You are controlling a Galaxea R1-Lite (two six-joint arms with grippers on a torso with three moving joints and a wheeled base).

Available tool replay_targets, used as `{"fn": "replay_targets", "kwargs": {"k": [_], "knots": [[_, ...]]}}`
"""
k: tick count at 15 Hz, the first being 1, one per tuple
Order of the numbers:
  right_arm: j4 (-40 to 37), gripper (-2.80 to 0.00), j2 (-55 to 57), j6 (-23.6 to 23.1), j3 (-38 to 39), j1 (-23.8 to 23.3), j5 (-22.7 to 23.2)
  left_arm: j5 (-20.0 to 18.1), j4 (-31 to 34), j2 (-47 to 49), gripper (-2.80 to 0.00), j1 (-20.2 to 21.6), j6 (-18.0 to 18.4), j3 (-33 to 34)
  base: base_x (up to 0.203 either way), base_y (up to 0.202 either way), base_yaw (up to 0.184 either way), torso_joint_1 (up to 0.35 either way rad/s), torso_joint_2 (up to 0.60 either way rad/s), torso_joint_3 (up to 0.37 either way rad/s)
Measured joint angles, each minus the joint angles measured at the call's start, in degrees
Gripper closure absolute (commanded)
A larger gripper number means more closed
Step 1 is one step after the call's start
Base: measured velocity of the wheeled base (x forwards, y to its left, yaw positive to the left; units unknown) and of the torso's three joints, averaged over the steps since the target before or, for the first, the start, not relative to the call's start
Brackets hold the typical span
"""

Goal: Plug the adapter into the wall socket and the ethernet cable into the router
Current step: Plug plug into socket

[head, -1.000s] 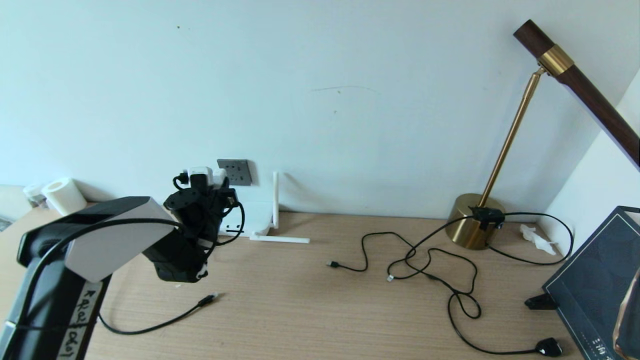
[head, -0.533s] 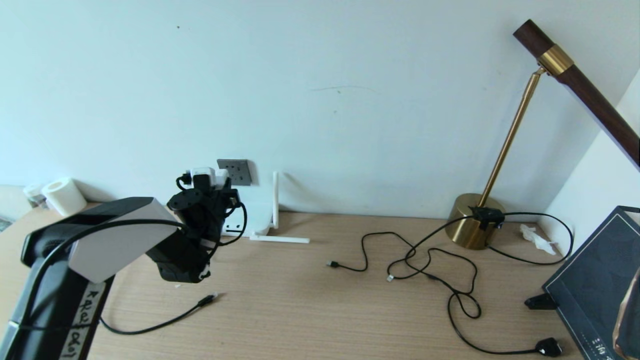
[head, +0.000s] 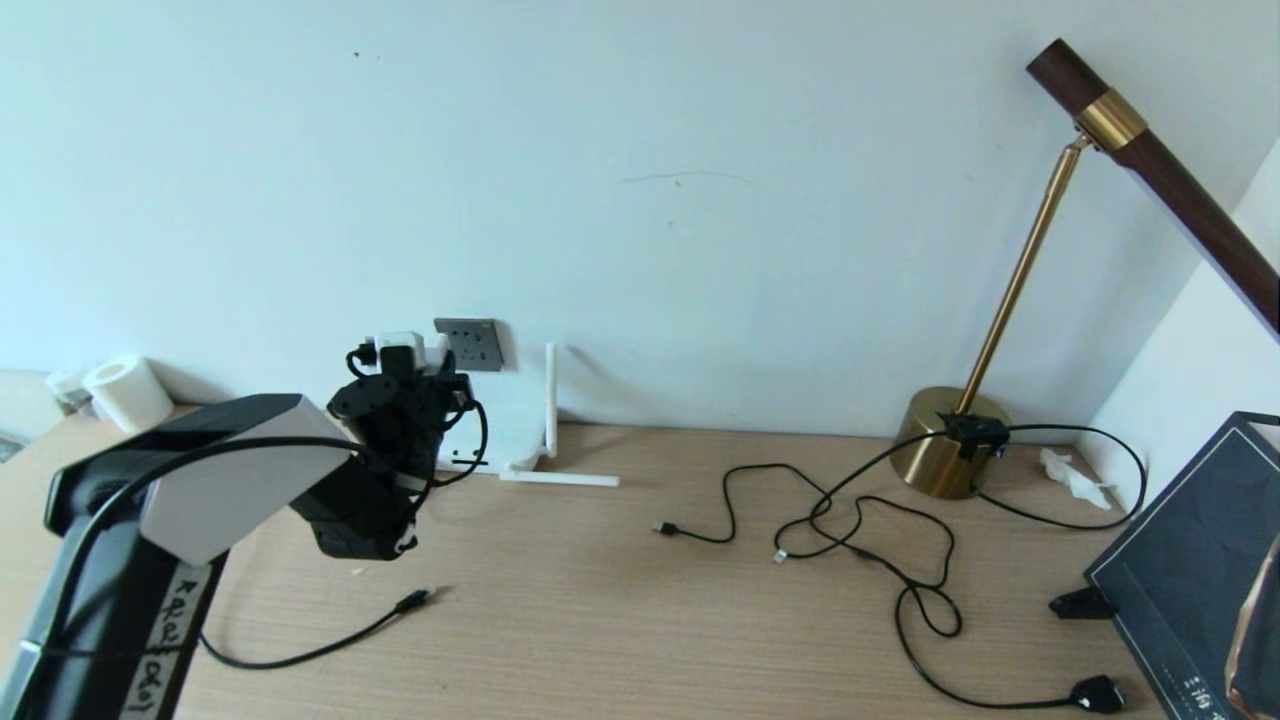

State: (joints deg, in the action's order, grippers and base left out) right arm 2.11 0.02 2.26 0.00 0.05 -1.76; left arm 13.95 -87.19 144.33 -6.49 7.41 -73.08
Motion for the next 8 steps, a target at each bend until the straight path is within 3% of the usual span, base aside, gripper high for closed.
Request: {"fn": "replay_targets", "kwargs": {"k": [8], "knots": [[0.0,-2.80,0.0,0.0,0.0,0.0,0.0,-0.6,0.0,1.3,0.00,0.2,0.0,-2.6,0.000,0.000,0.000,0.000,0.00,0.000]]}}
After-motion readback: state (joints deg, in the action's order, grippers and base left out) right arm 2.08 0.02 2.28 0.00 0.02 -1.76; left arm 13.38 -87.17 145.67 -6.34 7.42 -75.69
